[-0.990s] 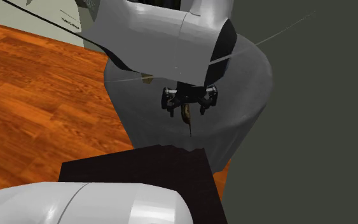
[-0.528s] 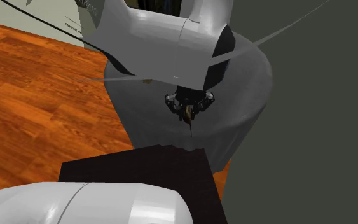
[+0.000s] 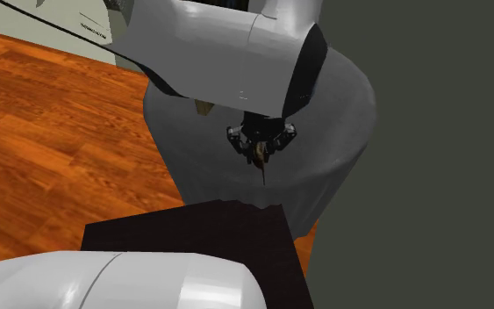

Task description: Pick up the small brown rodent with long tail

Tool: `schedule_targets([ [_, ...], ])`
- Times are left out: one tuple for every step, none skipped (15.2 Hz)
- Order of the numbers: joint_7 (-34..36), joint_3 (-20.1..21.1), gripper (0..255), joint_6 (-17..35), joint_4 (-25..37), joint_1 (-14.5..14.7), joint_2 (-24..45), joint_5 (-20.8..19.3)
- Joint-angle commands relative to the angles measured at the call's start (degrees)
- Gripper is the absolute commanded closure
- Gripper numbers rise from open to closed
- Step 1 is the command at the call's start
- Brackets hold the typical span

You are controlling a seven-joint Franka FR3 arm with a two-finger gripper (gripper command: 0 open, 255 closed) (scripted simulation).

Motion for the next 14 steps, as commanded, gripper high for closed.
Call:
schedule_targets([
  [0.2,0.5,255,-2.2,0.6,-0.2,-1.6,0.0],
  [0.3,0.8,255,-3.3,1.0,-0.3,-2.3,0.1],
  [0.4,1.1,255,-4.4,1.4,-0.4,-3.0,0.1],
  [0.5,1.4,255,-5.5,1.8,-0.5,-3.7,0.2],
  [0.5,1.6,255,-6.6,2.2,-0.5,-4.4,0.3],
  [0.6,1.9,255,-7.6,2.6,-0.6,-5.0,0.4],
  [0.7,2.2,255,-8.6,3.0,-0.6,-5.6,0.5],
  [0.7,2.4,255,-9.7,3.5,-0.6,-6.2,0.6],
  [0.8,2.7,255,-10.7,4.0,-0.6,-6.8,0.7],
  [0.9,2.9,255,-11.7,4.4,-0.7,-7.3,0.8],
  [0.9,3.1,255,-12.7,4.9,-0.7,-7.8,0.9],
  [1.0,3.4,255,-13.6,5.4,-0.7,-8.2,1.0],
  [1.0,3.4,255,-13.8,5.5,-0.7,-8.3,1.0],
  [1.0,3.4,255,-13.8,5.5,-0.7,-8.3,1.1],
])
